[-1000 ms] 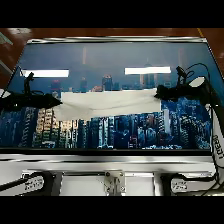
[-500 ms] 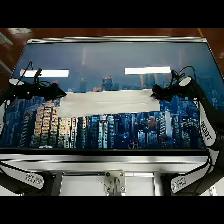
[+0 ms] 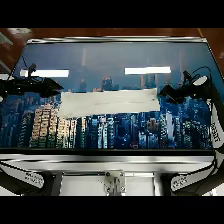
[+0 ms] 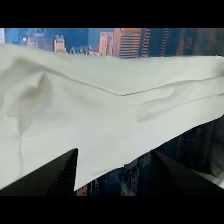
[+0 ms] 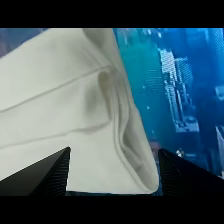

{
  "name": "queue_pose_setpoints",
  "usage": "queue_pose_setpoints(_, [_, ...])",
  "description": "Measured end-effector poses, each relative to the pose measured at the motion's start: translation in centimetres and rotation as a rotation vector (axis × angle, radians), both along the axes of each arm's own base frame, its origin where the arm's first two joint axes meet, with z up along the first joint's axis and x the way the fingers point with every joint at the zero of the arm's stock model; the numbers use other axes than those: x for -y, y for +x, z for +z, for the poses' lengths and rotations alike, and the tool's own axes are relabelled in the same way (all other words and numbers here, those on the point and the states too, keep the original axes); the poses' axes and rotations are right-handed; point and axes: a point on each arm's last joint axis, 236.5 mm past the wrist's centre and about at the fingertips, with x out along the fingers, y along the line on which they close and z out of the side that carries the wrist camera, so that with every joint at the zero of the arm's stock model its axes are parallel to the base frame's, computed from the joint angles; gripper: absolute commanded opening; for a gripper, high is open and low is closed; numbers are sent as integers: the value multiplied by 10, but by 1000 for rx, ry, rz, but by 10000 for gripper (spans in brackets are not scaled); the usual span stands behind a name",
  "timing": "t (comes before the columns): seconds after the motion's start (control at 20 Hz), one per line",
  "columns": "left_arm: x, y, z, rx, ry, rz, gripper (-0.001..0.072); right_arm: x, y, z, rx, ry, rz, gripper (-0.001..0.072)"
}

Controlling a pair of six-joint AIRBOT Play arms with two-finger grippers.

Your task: Fold the shirts.

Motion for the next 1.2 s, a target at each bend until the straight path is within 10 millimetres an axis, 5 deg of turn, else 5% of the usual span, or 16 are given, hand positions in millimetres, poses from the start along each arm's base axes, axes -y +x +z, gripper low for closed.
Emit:
queue_pose_setpoints(0.25, [16, -10, 20, 12, -11, -59, 537, -29, 7, -30, -48, 147, -38, 668])
queue_pose_setpoints(0.3, [22, -12, 22, 11, -12, -75, 536, -37, 12, -33, -44, 177, -53, 609])
queue_pose_setpoints(0.45, [43, -18, 24, 10, -15, -126, 536, -50, 26, -42, -18, 203, -94, 145])
queue_pose_setpoints(0.5, [51, -20, 24, 10, -15, -144, 535, -54, 29, -42, -14, 213, -105, 59])
queue_pose_setpoints(0.6, [68, -24, 25, 9, -17, -182, 461, -56, 34, -41, -2, 222, -126, 59])
queue_pose_setpoints(0.65, [76, -26, 25, 7, -17, -200, 304, -56, 35, -38, 2, 226, -127, 59])
queue_pose_setpoints(0.9, [129, -39, 14, 4, -9, -281, 70, -60, 27, 28, 96, 237, -26, 59])
queue_pose_setpoints(1.2, [237, -69, -31, -8, -14, -300, 45, -83, -23, 159, 244, 220, 156, 59])
